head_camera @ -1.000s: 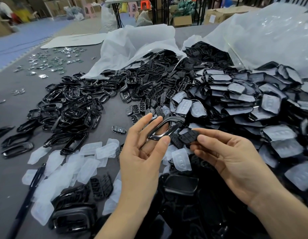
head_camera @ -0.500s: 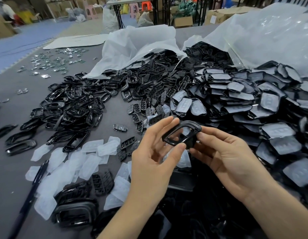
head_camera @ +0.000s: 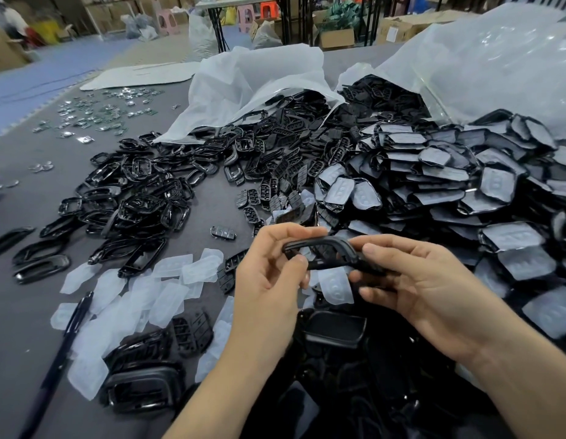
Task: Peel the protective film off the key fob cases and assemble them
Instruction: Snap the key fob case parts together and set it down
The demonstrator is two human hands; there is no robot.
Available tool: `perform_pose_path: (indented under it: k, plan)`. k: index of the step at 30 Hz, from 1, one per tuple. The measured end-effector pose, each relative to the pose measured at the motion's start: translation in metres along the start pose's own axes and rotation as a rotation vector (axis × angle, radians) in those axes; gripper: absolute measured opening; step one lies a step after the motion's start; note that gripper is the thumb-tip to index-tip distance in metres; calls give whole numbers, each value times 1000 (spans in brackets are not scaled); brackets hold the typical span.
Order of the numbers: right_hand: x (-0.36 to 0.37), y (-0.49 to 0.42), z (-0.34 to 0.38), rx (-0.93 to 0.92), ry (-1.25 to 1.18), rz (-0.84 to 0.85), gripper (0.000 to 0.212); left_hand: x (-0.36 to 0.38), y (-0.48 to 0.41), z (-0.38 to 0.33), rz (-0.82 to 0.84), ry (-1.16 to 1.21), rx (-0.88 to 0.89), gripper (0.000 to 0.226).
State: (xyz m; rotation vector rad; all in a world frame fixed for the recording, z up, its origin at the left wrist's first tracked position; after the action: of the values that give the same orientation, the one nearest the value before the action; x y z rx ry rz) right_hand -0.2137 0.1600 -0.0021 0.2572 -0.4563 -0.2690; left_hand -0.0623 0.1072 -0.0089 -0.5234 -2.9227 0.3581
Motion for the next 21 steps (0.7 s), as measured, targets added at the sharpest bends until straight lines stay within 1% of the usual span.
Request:
perform_pose_path:
  k: [3,6,10,12,14,16,21]
  plan:
    - [-2,-1,2,11,-18,51,27,-1,-1,0,3,-70,6,25]
    - [-2,-1,2,12,-12,87,30,2,0,-3,18,-112,21,23]
    - [3,0,0,23,9,165,32,8,4,-3,112,-199,49,30]
    - [4,0,-1,20,10,167,35,11,5,-3,151,-205,64,34]
    - [3,-1,-1,20,15,157,39,13,6,-3,161,-211,80,32]
    - [2,-1,0,16,23,148,43,14,6,-1,156,-231,81,29]
    - [3,0,0,-2,72,154,41,11,5,3,118,-284,42,29]
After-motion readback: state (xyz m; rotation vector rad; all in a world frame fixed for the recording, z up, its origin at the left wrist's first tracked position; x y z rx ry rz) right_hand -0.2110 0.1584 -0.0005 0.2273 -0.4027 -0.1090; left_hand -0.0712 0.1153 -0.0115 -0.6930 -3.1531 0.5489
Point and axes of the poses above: each hand's wrist, its own y-axis away from the middle knuckle, its own x-axis out of the palm, z = x × y, the point moved 3 cm from there along -y, towards the middle knuckle
